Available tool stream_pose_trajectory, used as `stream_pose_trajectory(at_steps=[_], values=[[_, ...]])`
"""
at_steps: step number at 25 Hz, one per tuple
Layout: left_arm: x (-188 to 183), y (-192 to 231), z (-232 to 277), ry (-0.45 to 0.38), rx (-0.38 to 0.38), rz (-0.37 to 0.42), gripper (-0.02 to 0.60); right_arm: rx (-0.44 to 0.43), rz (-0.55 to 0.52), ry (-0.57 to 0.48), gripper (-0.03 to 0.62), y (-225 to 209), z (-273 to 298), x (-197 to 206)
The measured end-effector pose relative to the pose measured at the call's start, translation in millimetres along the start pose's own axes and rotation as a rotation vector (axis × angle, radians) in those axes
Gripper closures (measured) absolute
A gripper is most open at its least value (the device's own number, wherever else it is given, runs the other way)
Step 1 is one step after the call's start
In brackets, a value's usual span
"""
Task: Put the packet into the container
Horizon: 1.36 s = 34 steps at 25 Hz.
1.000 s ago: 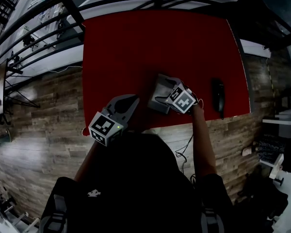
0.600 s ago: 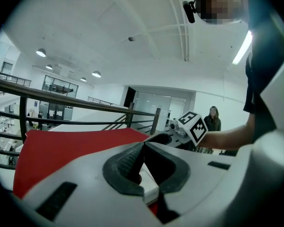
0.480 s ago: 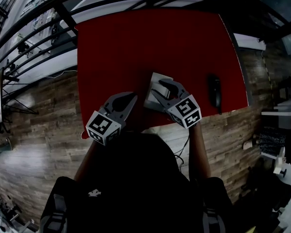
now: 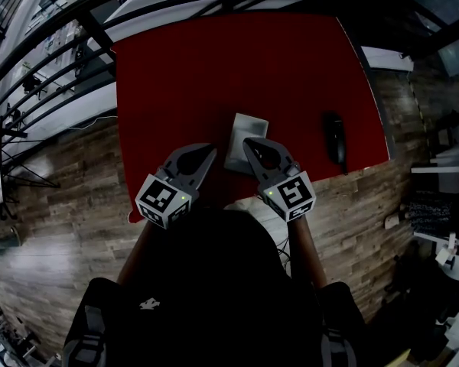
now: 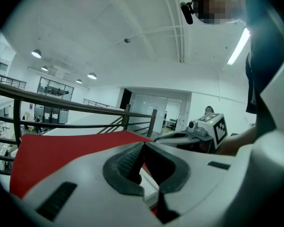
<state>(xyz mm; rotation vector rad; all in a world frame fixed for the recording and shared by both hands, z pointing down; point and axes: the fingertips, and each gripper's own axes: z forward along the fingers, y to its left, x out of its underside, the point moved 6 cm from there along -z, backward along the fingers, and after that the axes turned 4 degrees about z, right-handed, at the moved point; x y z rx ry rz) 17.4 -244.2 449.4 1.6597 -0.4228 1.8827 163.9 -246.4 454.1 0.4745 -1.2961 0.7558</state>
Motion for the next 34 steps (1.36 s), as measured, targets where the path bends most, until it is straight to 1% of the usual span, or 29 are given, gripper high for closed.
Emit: stream_pose_trajectory(at_steps=[4, 7, 11, 16, 24, 28, 31, 34], values=[[-1.5, 0.1, -0.3, -0.008, 0.005, -0.001, 0.571, 0.023, 0.041, -0.065, 0.572, 9.1, -4.5, 0.9], [-1.5, 2.3, 0.9, -0.007, 0.005, -0.003, 0.571, 0.028, 0.056, -0.077, 0.572, 13.7, -4.8, 0.9], [-5.2, 0.3, 2.4, 0.009, 0.026, -0.009, 0.572, 0.029, 0.082, -0.064, 0.572, 17.4, -6.0, -4.2], [-8.8, -1.6, 5.1, 0.009, 0.04, -0.005, 0.571, 0.036, 0.057, -0.096, 0.572, 14.6, -6.8, -3.4], [-6.3, -3.7, 6.4, 0.011, 0.053, -0.002, 0.571, 0.037, 0.066, -0.086, 0.572, 16.2, -10.5, -2.2], [-9.0, -4.1, 5.7, -0.01, 0.062, -0.033, 0.571, 0.04, 0.065, -0.086, 0.572, 15.7, -9.7, 1.5], [-11.8, -6.4, 7.1, -0.013, 0.066, -0.006, 0.571, 0.039, 0.064, -0.08, 0.572, 16.1, -10.5, 2.1], [-11.5, -8.0, 9.1, -0.004, 0.066, -0.002, 0.571, 0.041, 0.056, -0.087, 0.572, 15.5, -11.5, 3.5]])
